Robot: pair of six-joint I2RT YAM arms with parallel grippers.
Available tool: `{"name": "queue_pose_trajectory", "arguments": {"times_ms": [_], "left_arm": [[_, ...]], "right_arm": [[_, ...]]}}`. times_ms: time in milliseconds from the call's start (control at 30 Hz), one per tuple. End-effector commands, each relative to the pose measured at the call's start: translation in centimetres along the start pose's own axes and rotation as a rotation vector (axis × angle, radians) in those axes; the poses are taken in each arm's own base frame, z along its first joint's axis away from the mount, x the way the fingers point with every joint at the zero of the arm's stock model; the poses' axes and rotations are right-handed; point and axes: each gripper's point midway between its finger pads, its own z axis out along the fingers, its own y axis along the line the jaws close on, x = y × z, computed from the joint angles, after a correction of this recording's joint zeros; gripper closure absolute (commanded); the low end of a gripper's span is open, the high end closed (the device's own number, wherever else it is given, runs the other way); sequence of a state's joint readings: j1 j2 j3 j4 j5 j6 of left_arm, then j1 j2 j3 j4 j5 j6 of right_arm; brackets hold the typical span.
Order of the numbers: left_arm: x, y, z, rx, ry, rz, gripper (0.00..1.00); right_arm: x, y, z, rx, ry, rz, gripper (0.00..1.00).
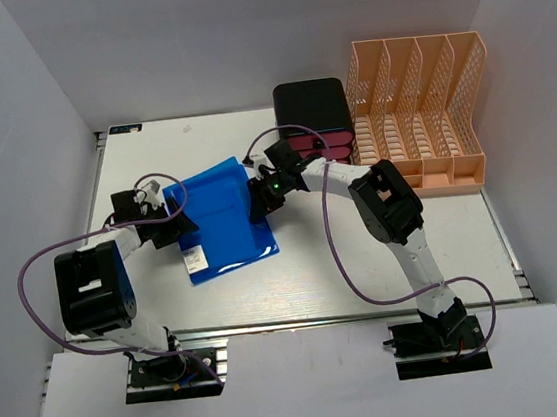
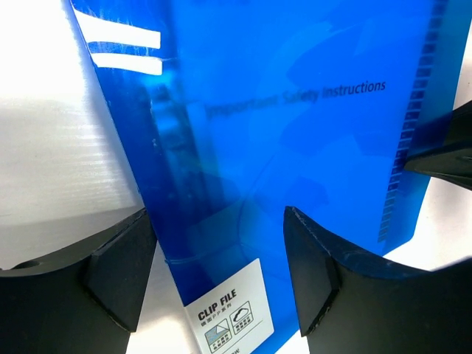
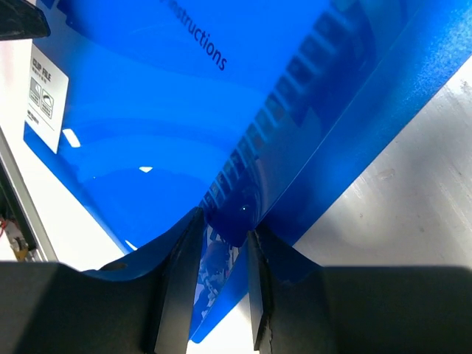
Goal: Organize the desk
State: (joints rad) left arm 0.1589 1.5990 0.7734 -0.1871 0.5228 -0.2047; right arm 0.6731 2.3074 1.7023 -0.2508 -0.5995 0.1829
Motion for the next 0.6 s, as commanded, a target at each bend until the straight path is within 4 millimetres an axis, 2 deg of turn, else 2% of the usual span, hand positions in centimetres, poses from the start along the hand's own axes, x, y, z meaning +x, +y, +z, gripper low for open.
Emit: {"name": "queue_pose_trajectory", "arguments": {"times_ms": [0, 400, 567], "left_arm": [[7.3, -6.4, 0.6, 0.299, 0.265, -0.053, 0.22], [6.7, -7.7, 0.0, 0.378, 0.235, -0.026, 0.23], [7.2, -8.0, 0.0, 0.393, 0.244, -0.030, 0.23]], "right_arm": [[4.4, 2.4, 4.3, -0.056, 0.109, -0.083, 0.65], [4.9, 2.6, 4.5, -0.065, 0.121, -0.074, 0.68], [4.7, 2.9, 4.7, -0.075, 0.121, -0.064, 0.69]]}}
